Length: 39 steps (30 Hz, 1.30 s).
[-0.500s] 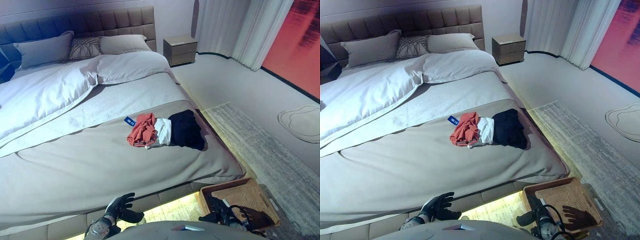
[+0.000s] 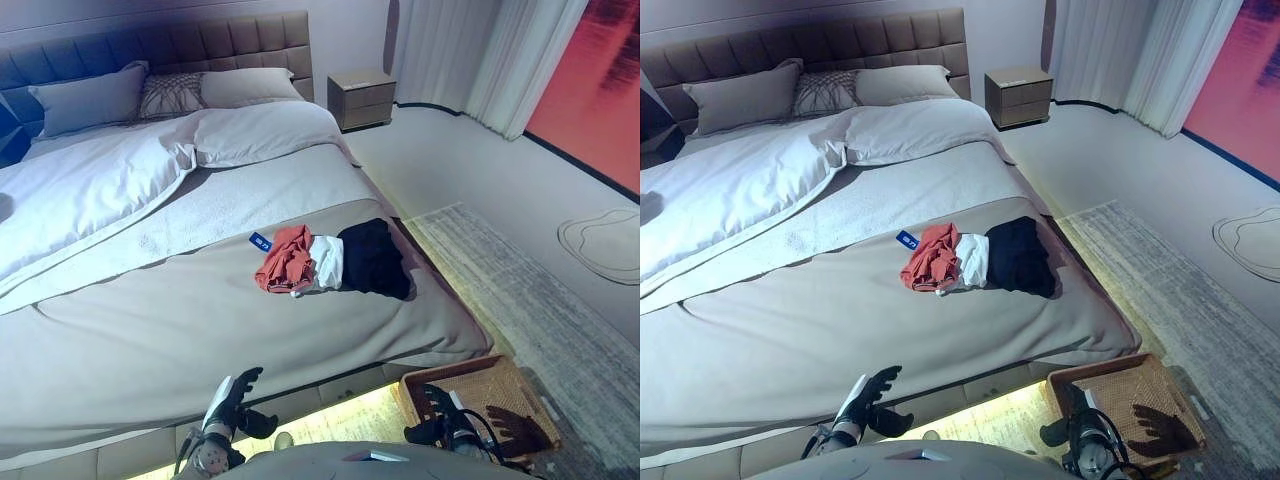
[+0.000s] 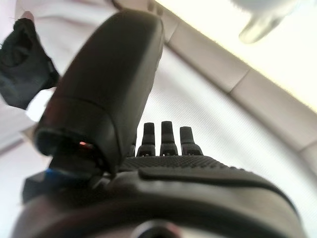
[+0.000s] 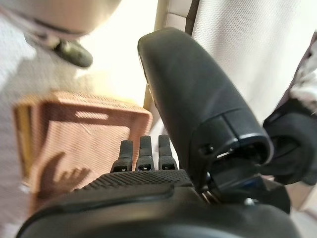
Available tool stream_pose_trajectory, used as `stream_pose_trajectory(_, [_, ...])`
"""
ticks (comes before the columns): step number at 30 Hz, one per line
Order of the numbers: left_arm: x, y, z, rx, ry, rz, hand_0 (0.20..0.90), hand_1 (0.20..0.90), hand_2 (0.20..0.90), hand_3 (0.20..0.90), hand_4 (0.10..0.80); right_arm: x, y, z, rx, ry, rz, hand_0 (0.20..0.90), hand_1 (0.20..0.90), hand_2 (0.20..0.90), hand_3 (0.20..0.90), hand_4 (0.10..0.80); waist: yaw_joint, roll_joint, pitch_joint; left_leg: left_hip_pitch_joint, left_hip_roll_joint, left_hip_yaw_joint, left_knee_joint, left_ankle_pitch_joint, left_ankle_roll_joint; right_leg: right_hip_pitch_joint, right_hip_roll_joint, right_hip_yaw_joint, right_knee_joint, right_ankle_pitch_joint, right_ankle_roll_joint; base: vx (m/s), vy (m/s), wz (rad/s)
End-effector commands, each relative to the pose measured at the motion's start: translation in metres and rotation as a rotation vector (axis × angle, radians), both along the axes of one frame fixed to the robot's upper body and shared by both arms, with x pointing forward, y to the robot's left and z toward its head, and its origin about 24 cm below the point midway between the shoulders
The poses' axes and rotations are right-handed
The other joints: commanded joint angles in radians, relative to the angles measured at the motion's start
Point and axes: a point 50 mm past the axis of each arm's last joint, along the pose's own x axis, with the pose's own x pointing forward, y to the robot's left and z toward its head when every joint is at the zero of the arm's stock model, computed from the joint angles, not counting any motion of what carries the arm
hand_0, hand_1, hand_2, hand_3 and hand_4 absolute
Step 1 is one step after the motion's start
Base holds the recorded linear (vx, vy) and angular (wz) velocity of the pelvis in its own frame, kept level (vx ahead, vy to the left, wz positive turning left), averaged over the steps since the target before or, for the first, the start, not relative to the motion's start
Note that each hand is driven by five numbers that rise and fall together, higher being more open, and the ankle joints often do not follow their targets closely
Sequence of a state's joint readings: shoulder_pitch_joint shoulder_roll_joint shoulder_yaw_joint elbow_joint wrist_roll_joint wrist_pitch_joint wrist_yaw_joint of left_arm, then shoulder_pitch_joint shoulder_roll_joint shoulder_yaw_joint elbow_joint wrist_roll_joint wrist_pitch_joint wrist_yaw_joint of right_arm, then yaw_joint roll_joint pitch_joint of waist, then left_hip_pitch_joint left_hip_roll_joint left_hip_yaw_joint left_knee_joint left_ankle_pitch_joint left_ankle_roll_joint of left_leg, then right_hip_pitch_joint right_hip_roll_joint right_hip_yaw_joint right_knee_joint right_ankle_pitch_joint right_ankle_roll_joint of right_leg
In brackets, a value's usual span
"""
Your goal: Pick up the clothes from the bed and place them into the basket
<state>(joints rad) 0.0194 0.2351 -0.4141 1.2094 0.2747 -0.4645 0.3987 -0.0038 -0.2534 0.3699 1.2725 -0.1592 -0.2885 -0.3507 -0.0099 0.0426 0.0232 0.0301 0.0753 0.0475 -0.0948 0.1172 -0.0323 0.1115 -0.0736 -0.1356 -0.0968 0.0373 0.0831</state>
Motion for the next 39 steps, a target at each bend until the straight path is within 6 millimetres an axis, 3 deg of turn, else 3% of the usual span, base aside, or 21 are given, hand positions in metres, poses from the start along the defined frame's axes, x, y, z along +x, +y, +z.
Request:
stream_pose_trajectory(1, [0.069,0.005,0.040,0.065,-0.353,-0.074,0.900,0.900,0.900,0.900,0.800,0.068,0.013,0.029,-0.054,-0.309,0.108,0.900,0.900,0.900,0.900,0.800,0.013,-0.048,0.067,0.127,-0.037,0.032,0.008,-0.204,0.025,0.039,-0.019,-0.033,0.032,-0.081,0.014,0.000,0.000,0.00])
stream_pose_trajectory(6, [0.094,0.016,0.069,0.237,-0.604,-0.084,0.900,0.900,0.900,0.900,0.800,0.096,0.015,0.053,-0.196,-0.501,0.250,0.900,0.900,0.900,0.900,0.800,0.034,-0.051,0.066,0.124,-0.040,0.016,0.008,-0.202,0.028,0.037,-0.023,-0.038,0.034,-0.080,0.015,0.000,0.000,0.00])
stream_pose_trajectory(10, [0.104,0.024,0.080,0.278,-0.658,-0.038,0.900,0.900,0.900,0.900,0.800,0.116,0.022,0.069,-0.240,-0.595,0.317,0.900,0.900,0.900,0.900,0.800,0.052,-0.058,0.072,0.121,-0.043,0.005,0.008,-0.201,0.030,0.037,-0.026,-0.043,0.035,-0.080,0.014,0.016,0.007,0.02])
stream_pose_trajectory(12, [0.116,0.030,0.095,0.283,-0.712,0.020,0.900,0.900,0.900,0.900,0.800,0.149,0.029,0.098,-0.292,-0.718,0.369,0.900,0.900,0.900,0.900,0.800,0.079,-0.067,0.083,0.113,-0.046,-0.015,0.011,-0.195,0.030,0.033,-0.030,-0.054,0.048,-0.086,0.007,0.033,0.022,0.07])
stream_pose_trajectory(14, [0.122,0.032,0.104,0.285,-0.747,0.023,0.900,0.900,0.900,0.900,0.800,0.165,0.032,0.113,-0.314,-0.765,0.383,0.900,0.900,0.900,0.900,0.800,0.090,-0.071,0.089,0.104,-0.048,-0.021,0.020,-0.194,0.028,0.028,-0.033,-0.059,0.060,-0.092,0.003,0.005,0.036,0.14])
stream_pose_trajectory(15, [0.131,0.033,0.115,0.269,-0.779,0.045,0.900,0.900,0.900,0.900,0.800,0.186,0.032,0.134,-0.334,-0.806,0.390,0.900,0.900,0.900,0.900,0.800,0.104,-0.076,0.101,0.084,-0.050,-0.028,0.047,-0.198,0.028,0.016,-0.038,-0.064,0.079,-0.097,-0.003,-0.032,0.059,0.20])
stream_pose_trajectory(19, [0.151,0.035,0.139,0.146,-0.838,0.132,0.900,0.900,0.900,0.900,0.800,0.233,0.032,0.189,-0.395,-0.906,0.392,0.900,0.900,0.900,0.900,0.800,0.145,-0.088,0.152,-0.017,-0.071,-0.054,0.180,-0.224,0.028,-0.033,-0.062,-0.075,0.116,-0.092,-0.016,-0.107,0.093,0.28])
stream_pose_trajectory(23, [0.159,0.028,0.147,0.038,-0.834,0.148,0.900,0.900,0.900,0.900,0.800,0.264,0.043,0.230,-0.428,-0.951,0.369,0.900,0.900,0.900,0.900,0.800,0.189,-0.089,0.187,-0.051,-0.089,-0.080,0.194,-0.225,0.049,-0.068,-0.076,-0.081,0.179,-0.103,-0.015,-0.073,0.088,0.19])
stream_pose_trajectory(25, [0.159,0.029,0.151,0.011,-0.826,0.145,0.900,0.900,0.900,0.900,0.800,0.271,0.050,0.240,-0.420,-0.959,0.367,0.900,0.900,0.900,0.900,0.800,0.208,-0.088,0.204,-0.063,-0.091,-0.103,0.195,-0.217,0.062,-0.119,-0.074,-0.086,0.286,-0.128,-0.010,-0.037,0.004,0.09])
stream_pose_trajectory(28, [0.161,0.032,0.165,-0.021,-0.854,0.118,0.900,0.900,0.900,0.900,0.800,0.284,0.051,0.269,-0.427,-0.996,0.347,0.900,0.900,0.900,0.900,0.800,0.211,-0.084,0.260,-0.074,-0.087,-0.127,0.210,-0.219,0.059,-0.211,-0.073,-0.058,0.307,-0.086,0.009,-0.033,-0.137,0.16])
stream_pose_trajectory(30, [0.169,0.027,0.176,-0.065,-0.895,0.109,0.900,0.900,0.900,0.900,0.800,0.293,0.048,0.290,-0.462,-1.028,0.330,0.900,0.900,0.900,0.900,0.800,0.208,-0.076,0.285,-0.122,-0.094,-0.130,0.237,-0.216,0.059,-0.216,-0.058,-0.031,0.289,-0.098,-0.009,-0.121,-0.108,0.37])
stream_pose_trajectory(34, [0.187,0.002,0.199,-0.198,-0.990,0.091,0.900,0.900,0.900,0.900,0.800,0.311,0.047,0.350,-0.486,-1.126,0.310,0.900,0.900,0.900,0.900,0.800,0.231,-0.062,0.350,-0.290,-0.118,-0.138,0.362,-0.205,0.043,-0.304,-0.055,-0.067,0.348,-0.123,-0.043,-0.155,-0.063,0.29])
stream_pose_trajectory(39, [0.183,-0.015,0.209,-0.308,-1.029,0.030,0.900,0.900,0.900,0.900,0.800,0.314,0.035,0.390,-0.560,-1.172,0.297,0.900,0.900,0.900,0.900,0.800,0.255,-0.032,0.401,-0.391,-0.138,-0.176,0.455,-0.209,0.034,-0.397,-0.063,-0.103,0.464,-0.170,-0.076,-0.035,0.025,0.16])
